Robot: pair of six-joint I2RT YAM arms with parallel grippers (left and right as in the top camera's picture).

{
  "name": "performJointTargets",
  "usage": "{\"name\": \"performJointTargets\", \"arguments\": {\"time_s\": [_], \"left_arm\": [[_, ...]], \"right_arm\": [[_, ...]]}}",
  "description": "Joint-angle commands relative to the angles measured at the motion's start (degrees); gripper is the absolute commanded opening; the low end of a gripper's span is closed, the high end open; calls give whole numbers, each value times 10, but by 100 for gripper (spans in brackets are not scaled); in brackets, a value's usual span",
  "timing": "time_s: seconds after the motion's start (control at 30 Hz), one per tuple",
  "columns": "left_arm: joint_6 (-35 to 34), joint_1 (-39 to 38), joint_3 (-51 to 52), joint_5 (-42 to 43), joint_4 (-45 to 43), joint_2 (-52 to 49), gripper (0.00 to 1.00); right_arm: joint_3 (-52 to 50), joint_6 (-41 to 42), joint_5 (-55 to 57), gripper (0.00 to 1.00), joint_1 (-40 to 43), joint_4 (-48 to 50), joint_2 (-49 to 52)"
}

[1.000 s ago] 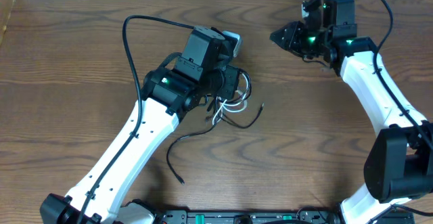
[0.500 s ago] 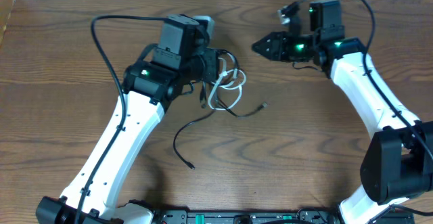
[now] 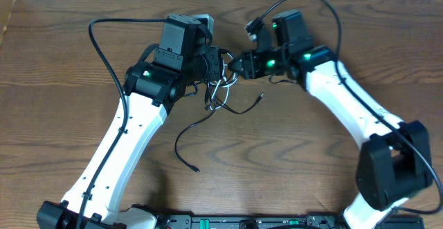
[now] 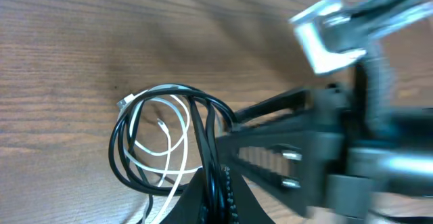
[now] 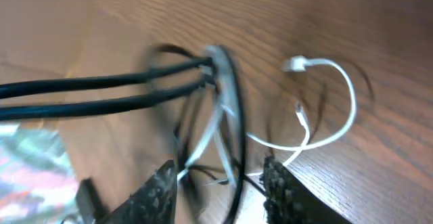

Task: Untangle cables

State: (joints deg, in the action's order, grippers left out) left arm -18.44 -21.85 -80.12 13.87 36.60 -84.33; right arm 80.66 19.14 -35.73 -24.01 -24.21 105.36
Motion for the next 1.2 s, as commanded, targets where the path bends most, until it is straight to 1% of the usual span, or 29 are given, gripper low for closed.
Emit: {"name": "performJointTargets", "arguments": {"time_s": [0.0, 0.07, 0.1, 0.17, 0.23, 0.4, 0.47, 0.6, 0.73, 0.87, 0.9, 1.03, 1.13, 1.17], "left_arm": [[-18, 1, 0, 7, -5, -1, 7], [-18, 1, 0, 7, -5, 0, 7], [-18, 2, 0, 7, -4, 2, 7], [-18, 9, 0, 7, -3, 9, 7], [-18, 26, 0, 7, 1, 22, 7], [-11, 97, 0, 1, 24, 70, 7], [-7, 177, 0, -12, 69, 100, 7], [-6, 222, 0, -11, 111, 104, 7], [37, 233, 0, -11, 149, 102, 8], [58, 233, 0, -11, 181, 100, 8], [62, 233, 0, -12, 185, 99, 8], [61, 233, 0, -50, 205, 91, 7], [60, 233, 0, -56, 212, 78, 8], [56, 233, 0, -56, 212, 73, 11]], "right_arm": [[6, 71, 76, 33, -10, 8, 39], [6, 98, 84, 23, -9, 13, 50], [6, 116, 91, 15, -7, 12, 53], [6, 146, 105, 10, 1, 5, 54], [6, 158, 110, 1, 9, 0, 53], [6, 165, 103, 1, 18, -9, 53], [6, 164, 97, 1, 19, -8, 53], [7, 165, 94, 1, 19, -3, 53], [7, 150, 56, 1, 31, 21, 52], [7, 106, -40, 1, 64, 57, 40], [7, 104, -48, 1, 70, 58, 38], [7, 66, -94, 1, 116, 40, 16], [7, 31, -101, 1, 142, 9, 1], [7, 21, -101, 1, 147, 1, -1]]}}
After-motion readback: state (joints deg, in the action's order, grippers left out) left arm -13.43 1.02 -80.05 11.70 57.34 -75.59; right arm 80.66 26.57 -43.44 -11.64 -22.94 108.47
